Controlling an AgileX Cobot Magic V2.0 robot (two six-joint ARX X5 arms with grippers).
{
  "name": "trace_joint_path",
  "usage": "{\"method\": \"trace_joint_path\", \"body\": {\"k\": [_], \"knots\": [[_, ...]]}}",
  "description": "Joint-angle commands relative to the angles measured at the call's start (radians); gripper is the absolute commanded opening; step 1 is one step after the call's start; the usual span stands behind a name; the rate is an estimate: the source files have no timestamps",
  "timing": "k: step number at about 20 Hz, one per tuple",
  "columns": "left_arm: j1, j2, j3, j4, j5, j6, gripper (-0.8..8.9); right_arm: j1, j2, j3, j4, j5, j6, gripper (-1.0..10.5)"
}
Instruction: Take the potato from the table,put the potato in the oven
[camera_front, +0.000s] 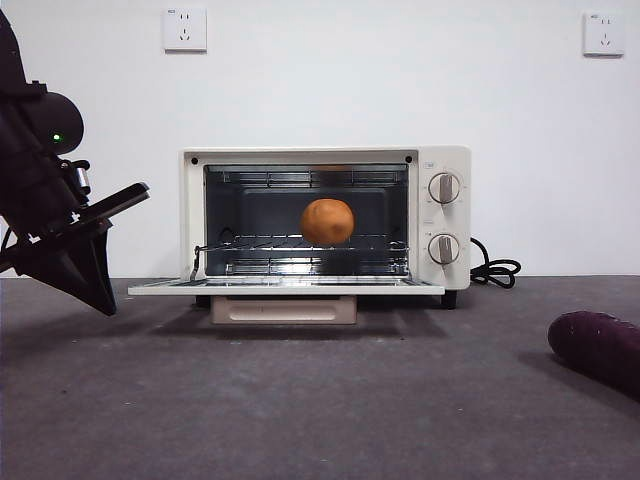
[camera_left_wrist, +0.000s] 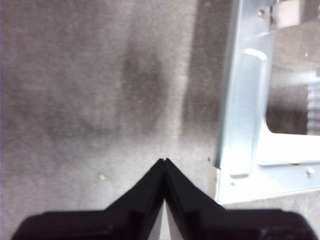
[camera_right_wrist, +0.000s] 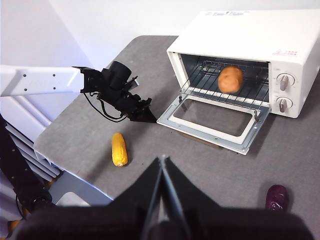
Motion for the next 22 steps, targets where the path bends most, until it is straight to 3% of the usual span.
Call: {"method": "trace_joint_path", "body": {"k": [1, 3, 18, 22], "knots": [[-0.021, 0.016, -0.009, 0.0, 0.004, 0.01, -0.06, 0.001, 0.001, -0.006, -0.021, 0.001, 0.019, -0.1], [-0.03, 0.025, -0.009, -0.002, 0.009, -0.005, -0.06, 0.001, 0.001, -0.006, -0.021, 0.0, 0.021, -0.1], [0.016, 0.033, -0.009, 0.111, 0.408, -0.137, -0.06, 0.001, 0.001, -0.006, -0.021, 0.0, 0.023, -0.1], [0.028, -0.02, -0.008, 0.163, 0.432, -0.16, -0.06, 0.001, 0.001, -0.006, -0.021, 0.0, 0.026, -0.1]]}}
